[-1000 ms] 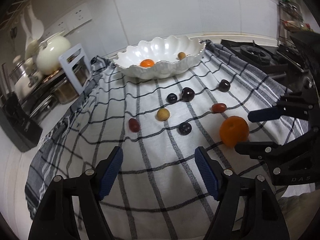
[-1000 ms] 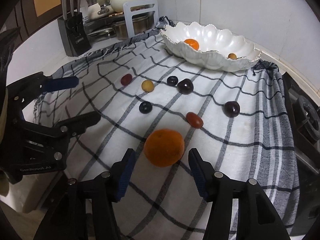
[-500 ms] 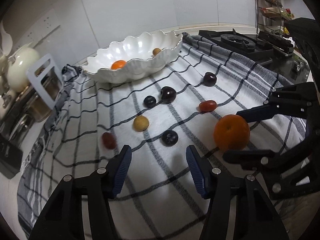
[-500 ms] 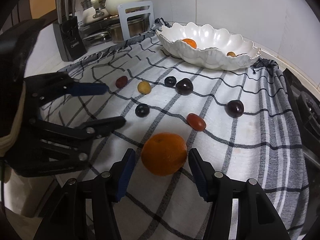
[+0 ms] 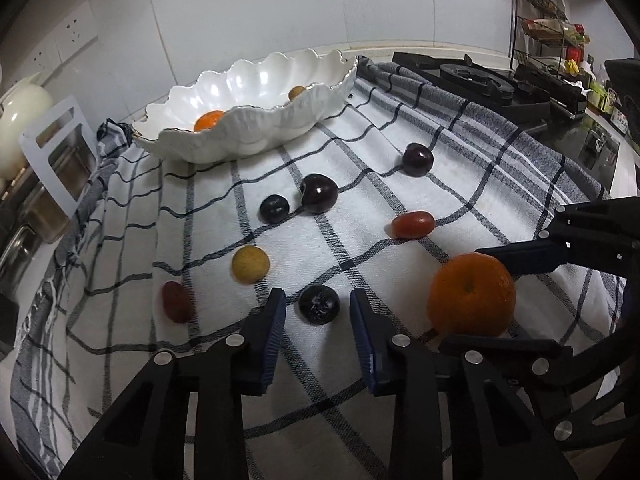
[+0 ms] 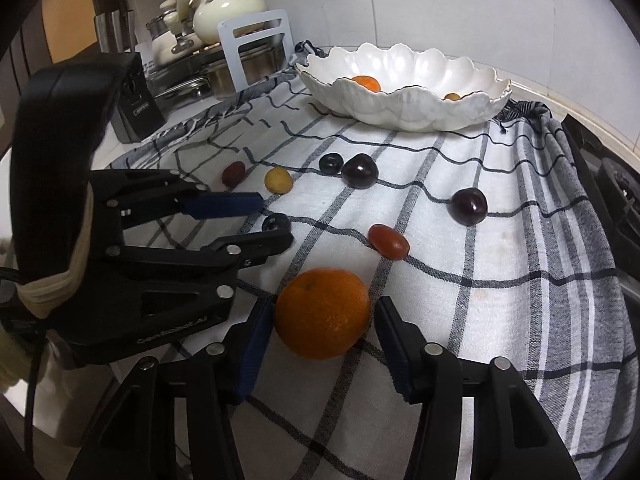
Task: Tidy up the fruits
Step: 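Grasp the second mandarin with the right tool while the left tool grasps a dark plum, then carry the mandarin and plum over the white bowl and release both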
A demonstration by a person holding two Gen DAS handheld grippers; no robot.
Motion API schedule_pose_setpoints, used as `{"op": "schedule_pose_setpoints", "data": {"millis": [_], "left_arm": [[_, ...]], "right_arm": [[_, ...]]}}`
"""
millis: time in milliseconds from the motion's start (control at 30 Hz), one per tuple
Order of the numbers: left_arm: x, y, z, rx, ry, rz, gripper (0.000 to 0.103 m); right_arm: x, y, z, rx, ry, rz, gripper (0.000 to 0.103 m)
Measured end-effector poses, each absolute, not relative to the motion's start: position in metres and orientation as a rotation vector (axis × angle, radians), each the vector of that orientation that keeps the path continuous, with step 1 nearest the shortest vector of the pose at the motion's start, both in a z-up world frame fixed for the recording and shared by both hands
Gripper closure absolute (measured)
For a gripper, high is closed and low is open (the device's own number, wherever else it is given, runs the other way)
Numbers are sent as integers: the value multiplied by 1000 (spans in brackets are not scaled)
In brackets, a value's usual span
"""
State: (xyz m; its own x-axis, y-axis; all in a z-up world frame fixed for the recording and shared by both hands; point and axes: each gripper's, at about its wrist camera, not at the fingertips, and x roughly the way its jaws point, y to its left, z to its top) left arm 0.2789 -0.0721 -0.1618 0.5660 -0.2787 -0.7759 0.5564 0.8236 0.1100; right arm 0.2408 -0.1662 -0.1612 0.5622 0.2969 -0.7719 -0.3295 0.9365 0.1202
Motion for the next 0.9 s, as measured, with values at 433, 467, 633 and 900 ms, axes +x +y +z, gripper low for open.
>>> {"op": "schedule_pose_setpoints", "data": {"millis": [433, 467, 633, 900], "left_arm": [[278, -68, -158, 300, 830, -467, 81], [277, -67, -156, 293, 828, -461, 81], [272, -63, -147, 264, 819, -429, 81], [263, -60, -131, 217, 800, -387, 81]], "right_arm": [[239, -168, -161, -16, 893, 373, 56], [239, -168, -160, -12, 892, 372, 56], [237, -171, -153, -8, 874, 371, 57], [240, -179, -138, 6, 839, 364, 57]]}}
